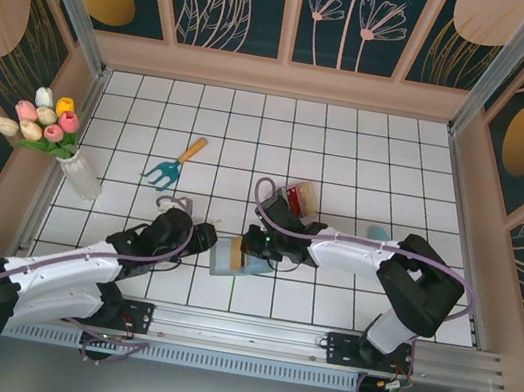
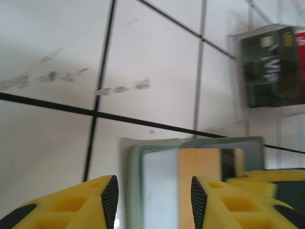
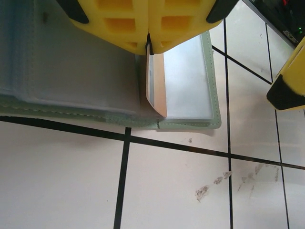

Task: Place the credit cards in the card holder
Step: Flip over the card slot in the card holder.

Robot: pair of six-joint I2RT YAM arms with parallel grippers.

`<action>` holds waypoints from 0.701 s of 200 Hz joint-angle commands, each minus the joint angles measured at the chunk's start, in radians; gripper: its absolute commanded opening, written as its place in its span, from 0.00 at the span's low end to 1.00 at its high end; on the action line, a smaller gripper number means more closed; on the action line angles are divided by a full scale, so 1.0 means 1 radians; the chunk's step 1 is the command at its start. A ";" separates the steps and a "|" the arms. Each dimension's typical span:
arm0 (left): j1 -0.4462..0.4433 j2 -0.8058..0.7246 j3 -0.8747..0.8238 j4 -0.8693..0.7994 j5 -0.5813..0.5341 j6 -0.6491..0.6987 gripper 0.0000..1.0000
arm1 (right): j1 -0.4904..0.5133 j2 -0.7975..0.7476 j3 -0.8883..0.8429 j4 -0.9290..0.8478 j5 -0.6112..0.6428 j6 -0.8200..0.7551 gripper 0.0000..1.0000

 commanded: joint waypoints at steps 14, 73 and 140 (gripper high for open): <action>-0.004 0.068 0.005 0.094 0.076 0.010 0.49 | -0.015 -0.025 -0.050 0.032 -0.002 0.013 0.01; -0.004 0.289 0.070 0.158 0.156 0.059 0.29 | -0.037 -0.048 -0.090 0.073 -0.030 0.026 0.02; -0.004 0.401 0.089 0.069 0.105 0.069 0.17 | -0.084 -0.148 -0.187 0.136 -0.035 -0.002 0.02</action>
